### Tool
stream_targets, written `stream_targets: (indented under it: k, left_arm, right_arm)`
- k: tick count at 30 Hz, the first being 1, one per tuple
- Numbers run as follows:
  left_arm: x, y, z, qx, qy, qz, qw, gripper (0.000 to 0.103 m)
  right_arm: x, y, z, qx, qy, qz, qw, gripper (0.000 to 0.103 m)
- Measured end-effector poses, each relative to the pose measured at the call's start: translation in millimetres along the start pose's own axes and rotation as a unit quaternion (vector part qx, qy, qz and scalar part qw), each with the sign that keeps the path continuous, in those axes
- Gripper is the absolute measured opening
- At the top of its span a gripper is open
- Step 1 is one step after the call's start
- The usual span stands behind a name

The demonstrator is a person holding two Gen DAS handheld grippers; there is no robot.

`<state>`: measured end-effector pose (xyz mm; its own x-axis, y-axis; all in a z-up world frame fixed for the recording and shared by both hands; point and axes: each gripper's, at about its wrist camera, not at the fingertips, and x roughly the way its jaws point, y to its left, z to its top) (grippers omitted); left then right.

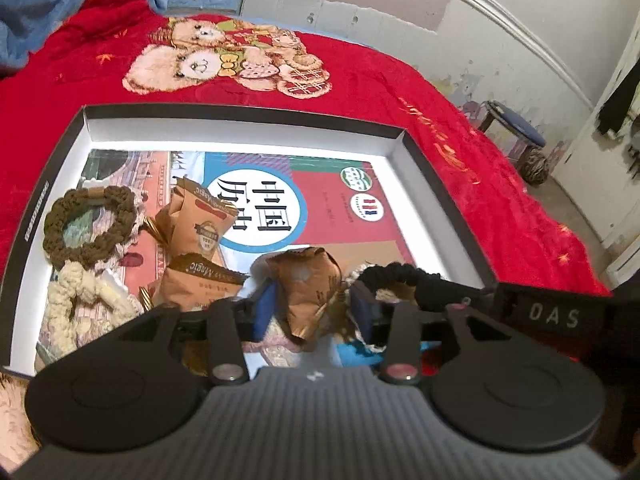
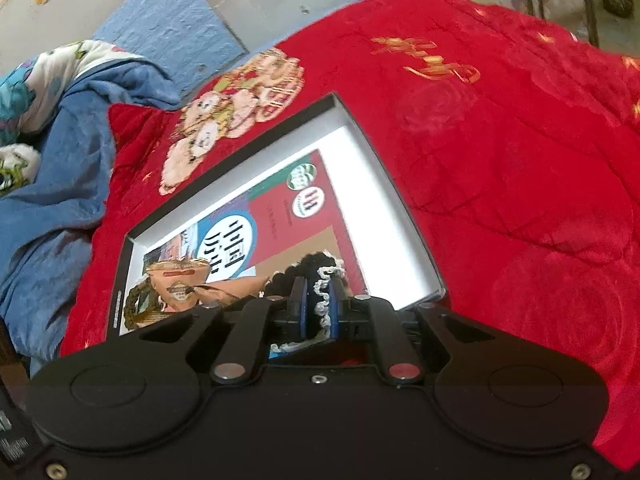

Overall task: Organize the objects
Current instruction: 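Open both tools to release the packet and scrunchie, then withdraw both open tools back to the pile beside the box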

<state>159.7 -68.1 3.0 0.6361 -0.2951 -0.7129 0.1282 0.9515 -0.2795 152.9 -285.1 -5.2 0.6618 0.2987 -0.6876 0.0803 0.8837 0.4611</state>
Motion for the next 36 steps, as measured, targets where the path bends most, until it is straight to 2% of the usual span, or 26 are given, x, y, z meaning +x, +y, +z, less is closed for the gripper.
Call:
stream_targets:
  k: [3,5,7,10,13,15,17,22,25,27,30,33,36]
  left_arm:
    - [-14,2,6,-0.004,0.003,0.002,1.0,0.069]
    - [-28,1,10,-0.001,-0.004,0.007,1.0,0.072]
    - [-46,0,15,0.011,-0.018,0.009,0.9997,0.078]
    - [-74,0,24,0.024,-0.048,0.012,0.9985,0.081]
    - [-106,1,34,0.027,-0.078,0.027,0.9962,0.084]
    - [-132,0,40,0.033,-0.103,0.032,0.9936,0.096]
    - [-157,1,43,0.037,-0.132,0.036,0.9899,0.101]
    - [-203,3,33,0.059,-0.174,0.077,0.98,0.103]
    - [-213,8,22,0.062,-0.183,0.109,0.9751,0.103]
    - [-215,14,9,0.061,-0.182,0.116,0.9746,0.103]
    - [-202,26,-13,0.057,-0.177,0.128,0.9743,0.103]
    - [-175,40,-34,0.049,-0.168,0.147,0.9735,0.103]
    - [-143,52,-52,0.044,-0.125,0.163,0.9778,0.098]
  right_arm:
    - [-10,5,1,-0.012,-0.003,0.011,1.0,0.019]
    - [-19,5,2,-0.004,-0.01,0.029,1.0,0.031]
    - [-32,4,4,0.003,-0.022,0.045,0.999,0.039]
    - [-50,5,10,0.005,-0.035,0.067,0.997,0.049]
    - [-76,9,16,-0.003,-0.067,0.09,0.994,0.058]
    - [-94,13,19,-0.012,-0.088,0.105,0.99,0.068]
    - [-111,18,20,-0.026,-0.109,0.119,0.987,0.081]
    - [-134,36,7,-0.075,-0.131,0.126,0.981,0.082]
    - [-130,39,-11,-0.087,-0.114,0.133,0.981,0.082]
    - [-123,38,-26,-0.105,-0.096,0.131,0.981,0.081]
    - [-107,39,-41,-0.135,-0.076,0.11,0.982,0.078]
    - [-89,38,-50,-0.135,-0.059,0.099,0.984,0.075]
    - [-69,35,-59,-0.143,-0.038,0.089,0.985,0.07]
